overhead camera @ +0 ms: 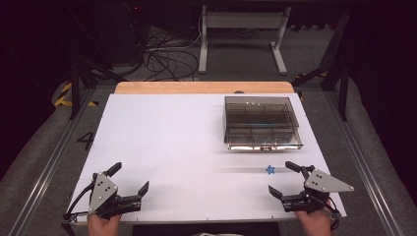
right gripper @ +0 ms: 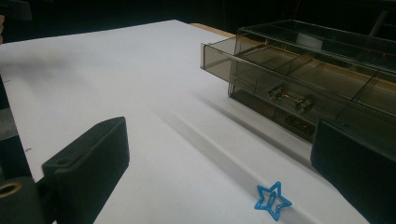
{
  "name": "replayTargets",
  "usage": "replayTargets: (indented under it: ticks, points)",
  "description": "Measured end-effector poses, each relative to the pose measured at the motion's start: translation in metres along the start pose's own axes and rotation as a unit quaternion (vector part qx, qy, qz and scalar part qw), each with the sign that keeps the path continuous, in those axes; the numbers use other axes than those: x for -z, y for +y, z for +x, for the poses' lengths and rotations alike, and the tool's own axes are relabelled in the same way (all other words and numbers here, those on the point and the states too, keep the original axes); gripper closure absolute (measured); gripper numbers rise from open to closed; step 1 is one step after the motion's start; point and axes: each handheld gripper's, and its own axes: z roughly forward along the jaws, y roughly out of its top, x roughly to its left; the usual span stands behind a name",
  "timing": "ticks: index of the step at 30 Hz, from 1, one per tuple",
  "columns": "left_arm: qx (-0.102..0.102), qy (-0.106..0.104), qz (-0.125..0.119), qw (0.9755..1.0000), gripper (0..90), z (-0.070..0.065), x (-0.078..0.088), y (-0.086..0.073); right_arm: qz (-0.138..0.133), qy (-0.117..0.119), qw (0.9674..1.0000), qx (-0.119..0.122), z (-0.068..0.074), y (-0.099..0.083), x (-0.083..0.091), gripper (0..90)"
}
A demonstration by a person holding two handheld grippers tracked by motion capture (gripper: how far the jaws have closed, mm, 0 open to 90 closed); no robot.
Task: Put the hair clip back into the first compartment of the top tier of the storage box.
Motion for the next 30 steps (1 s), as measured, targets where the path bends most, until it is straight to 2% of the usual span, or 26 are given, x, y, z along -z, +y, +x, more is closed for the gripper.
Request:
replayTargets:
  ticks: [30]
  points:
    - [0.000, -0.004, 0.001, 1.0000, 0.6, -0.0011, -0.0004, 0.0006, 0.003, -0.014, 0.9999, -0.005, -0.0022, 0.0006, 0.0025, 8.0]
